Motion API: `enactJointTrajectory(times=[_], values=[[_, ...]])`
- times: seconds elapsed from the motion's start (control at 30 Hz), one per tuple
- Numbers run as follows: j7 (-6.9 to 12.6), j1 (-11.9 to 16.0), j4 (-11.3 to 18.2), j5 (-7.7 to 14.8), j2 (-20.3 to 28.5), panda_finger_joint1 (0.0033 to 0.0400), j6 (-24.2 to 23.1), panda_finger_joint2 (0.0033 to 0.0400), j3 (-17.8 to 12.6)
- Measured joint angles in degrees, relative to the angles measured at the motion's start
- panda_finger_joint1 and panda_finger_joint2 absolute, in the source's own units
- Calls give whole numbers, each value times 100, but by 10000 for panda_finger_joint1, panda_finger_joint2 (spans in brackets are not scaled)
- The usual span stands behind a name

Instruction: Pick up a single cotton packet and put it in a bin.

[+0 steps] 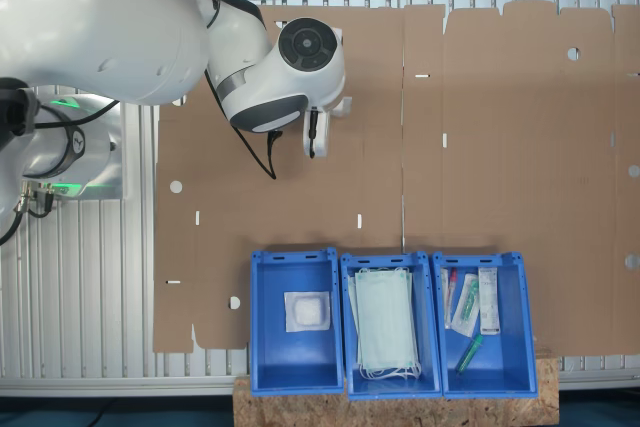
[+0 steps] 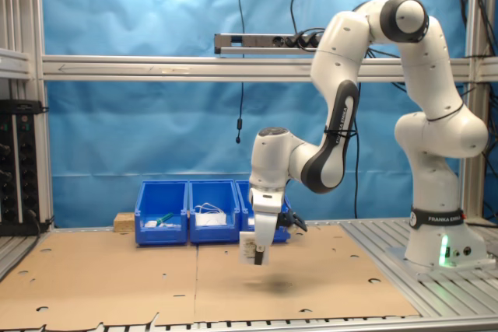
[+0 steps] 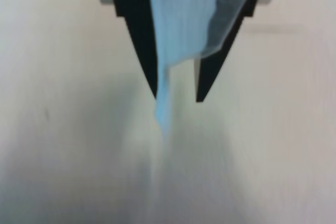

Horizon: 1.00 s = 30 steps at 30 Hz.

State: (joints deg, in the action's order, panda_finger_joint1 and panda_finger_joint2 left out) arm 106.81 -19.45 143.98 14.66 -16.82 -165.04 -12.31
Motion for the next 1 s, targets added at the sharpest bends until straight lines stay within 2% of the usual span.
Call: enactJointTrajectory(times=[0.27,0.47,0.73,1.0], values=[[0,2,1,0,714,51,450,51,-47],[0,4,1,0,1377,51,1036,51,-215],[0,43,2,10,1950,51,1580,51,-575],[1,167,2,101,2193,51,1924,51,-1047]])
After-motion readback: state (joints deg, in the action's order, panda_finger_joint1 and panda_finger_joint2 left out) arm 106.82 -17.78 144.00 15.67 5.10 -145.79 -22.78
